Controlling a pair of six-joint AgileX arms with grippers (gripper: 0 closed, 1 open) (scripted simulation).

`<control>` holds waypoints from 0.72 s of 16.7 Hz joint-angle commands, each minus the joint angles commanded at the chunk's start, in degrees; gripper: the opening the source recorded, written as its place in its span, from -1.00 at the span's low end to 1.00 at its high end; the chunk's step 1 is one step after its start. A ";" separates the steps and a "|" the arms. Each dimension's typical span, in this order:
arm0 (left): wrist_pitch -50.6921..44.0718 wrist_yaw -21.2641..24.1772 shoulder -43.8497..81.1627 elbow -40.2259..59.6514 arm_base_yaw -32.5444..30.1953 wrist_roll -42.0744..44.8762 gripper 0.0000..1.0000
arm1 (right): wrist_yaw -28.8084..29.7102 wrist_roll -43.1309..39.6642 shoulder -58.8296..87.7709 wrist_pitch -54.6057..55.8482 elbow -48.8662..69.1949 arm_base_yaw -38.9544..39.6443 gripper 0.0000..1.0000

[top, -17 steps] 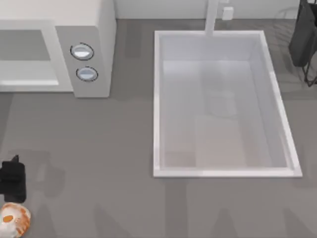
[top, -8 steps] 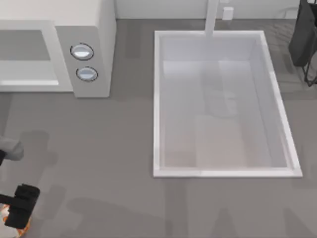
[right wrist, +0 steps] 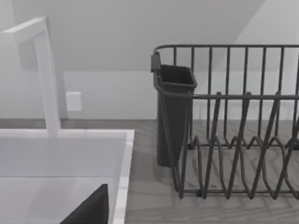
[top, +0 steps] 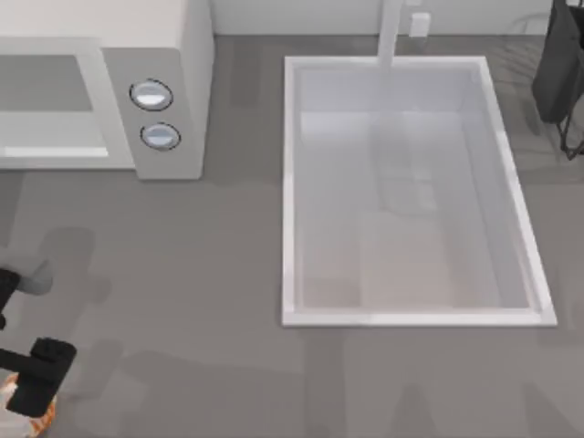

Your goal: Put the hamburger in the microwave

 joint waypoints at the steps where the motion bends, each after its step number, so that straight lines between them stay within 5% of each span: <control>1: 0.14 0.00 -0.21 -0.20 0.25 -0.06 1.00 | 0.00 0.00 0.00 0.00 0.00 0.00 1.00; 12: 22.50 -0.03 11.15 -11.06 0.18 0.34 1.00 | 0.00 0.00 0.00 0.00 0.00 0.00 1.00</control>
